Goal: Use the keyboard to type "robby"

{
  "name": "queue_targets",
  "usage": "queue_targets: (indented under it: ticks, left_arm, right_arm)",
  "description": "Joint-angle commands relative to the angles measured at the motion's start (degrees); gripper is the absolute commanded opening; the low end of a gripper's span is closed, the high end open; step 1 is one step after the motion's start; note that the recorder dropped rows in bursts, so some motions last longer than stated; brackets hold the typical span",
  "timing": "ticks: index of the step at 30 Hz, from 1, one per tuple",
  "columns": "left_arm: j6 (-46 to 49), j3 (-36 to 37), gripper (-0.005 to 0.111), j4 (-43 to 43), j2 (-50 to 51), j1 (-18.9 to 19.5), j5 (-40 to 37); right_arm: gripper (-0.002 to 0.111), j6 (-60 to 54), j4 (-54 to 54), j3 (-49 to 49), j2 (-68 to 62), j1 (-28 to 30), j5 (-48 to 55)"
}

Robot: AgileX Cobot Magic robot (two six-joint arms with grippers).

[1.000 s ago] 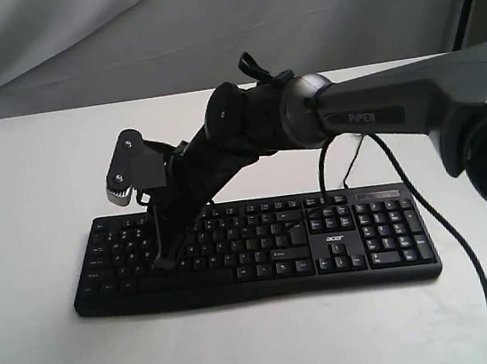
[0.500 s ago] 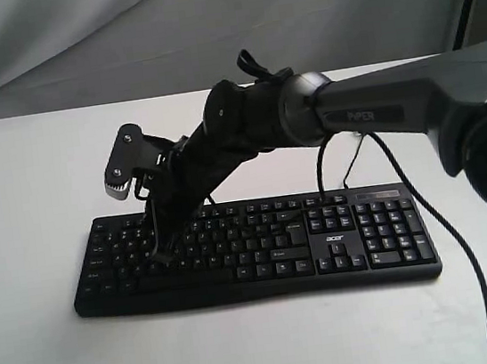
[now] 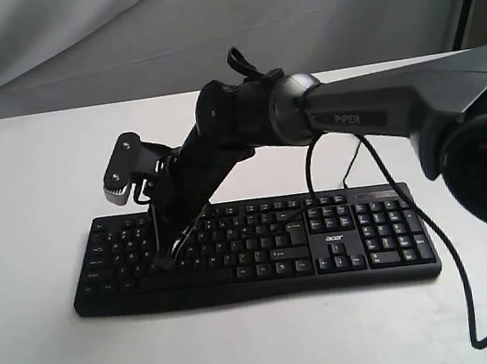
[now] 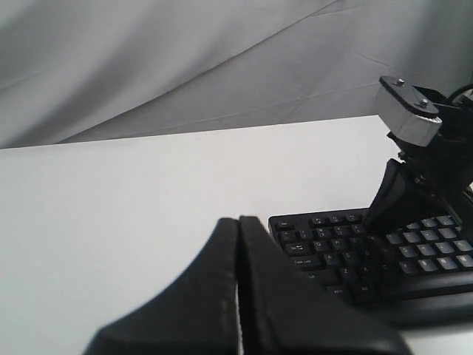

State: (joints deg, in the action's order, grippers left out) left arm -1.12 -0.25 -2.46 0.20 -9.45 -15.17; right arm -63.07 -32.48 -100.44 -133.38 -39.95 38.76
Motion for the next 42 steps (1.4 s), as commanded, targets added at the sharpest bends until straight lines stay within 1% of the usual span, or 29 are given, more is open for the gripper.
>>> queue_targets:
  ticks: [1, 38, 42]
  left_arm:
    - [-0.16, 0.25, 0.000, -0.27, -0.20, -0.36, 0.31]
    - [-0.16, 0.25, 0.000, -0.27, -0.20, -0.36, 0.31]
    - [-0.16, 0.25, 0.000, -0.27, -0.20, -0.36, 0.31]
  right_arm:
    - [0.000, 0.12, 0.28, -0.23, 0.17, 0.12, 0.92]
    - [0.000, -1.15, -1.17, -0.33, -0.97, 0.12, -0.49]
    - [0.000, -1.13, -0.50, -0.33, 1.05, 0.12, 0.02]
